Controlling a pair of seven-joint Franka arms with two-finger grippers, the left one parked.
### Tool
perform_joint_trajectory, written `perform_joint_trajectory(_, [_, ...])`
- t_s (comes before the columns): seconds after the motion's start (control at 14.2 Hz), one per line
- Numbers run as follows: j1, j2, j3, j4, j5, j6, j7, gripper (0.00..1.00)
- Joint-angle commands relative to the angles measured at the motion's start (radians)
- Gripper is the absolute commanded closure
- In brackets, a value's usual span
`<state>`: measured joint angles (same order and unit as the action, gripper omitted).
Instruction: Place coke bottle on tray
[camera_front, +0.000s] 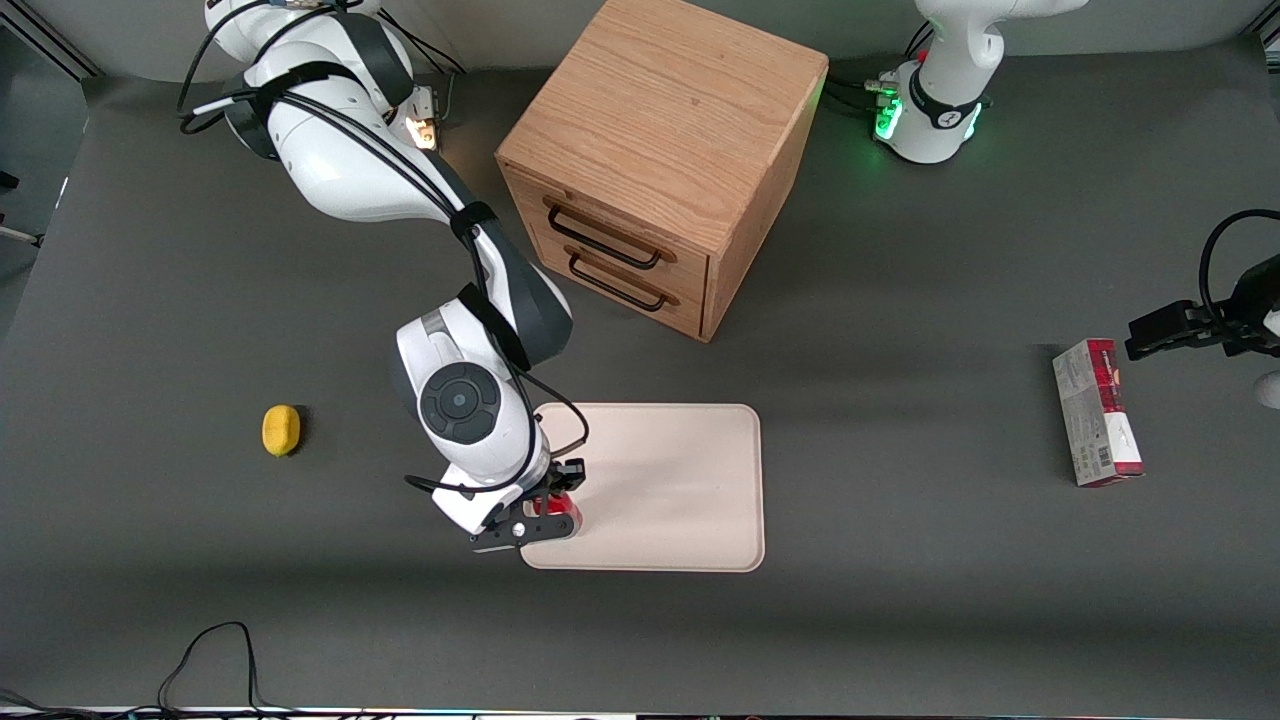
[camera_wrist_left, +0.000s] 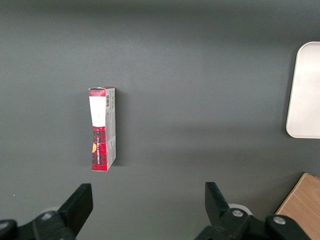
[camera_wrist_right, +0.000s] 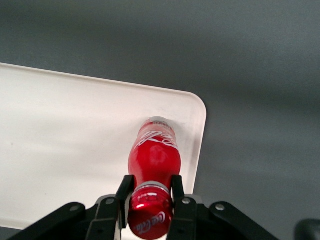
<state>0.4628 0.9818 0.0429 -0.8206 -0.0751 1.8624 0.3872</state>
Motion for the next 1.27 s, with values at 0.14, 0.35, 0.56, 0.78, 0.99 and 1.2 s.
perform_joint_trajectory(0.14, [-0.006, 0.034, 0.002, 0.015, -0.017, 0.012, -0.024, 0.96])
perform_joint_trajectory(0.35, [-0.006, 0.034, 0.002, 0.014, -0.017, 0.014, -0.019, 0.22])
perform_joint_trajectory(0.56, [-0.006, 0.017, 0.002, 0.014, -0.015, 0.006, -0.016, 0.00])
perform_joint_trajectory(0.78, [-0.004, -0.029, 0.002, 0.015, -0.012, -0.017, -0.011, 0.00])
perform_joint_trajectory(0.99, [0.003, -0.124, 0.003, 0.015, -0.014, -0.133, -0.005, 0.00])
perform_joint_trajectory(1.2, [0.008, -0.240, 0.008, 0.015, -0.011, -0.244, -0.004, 0.00])
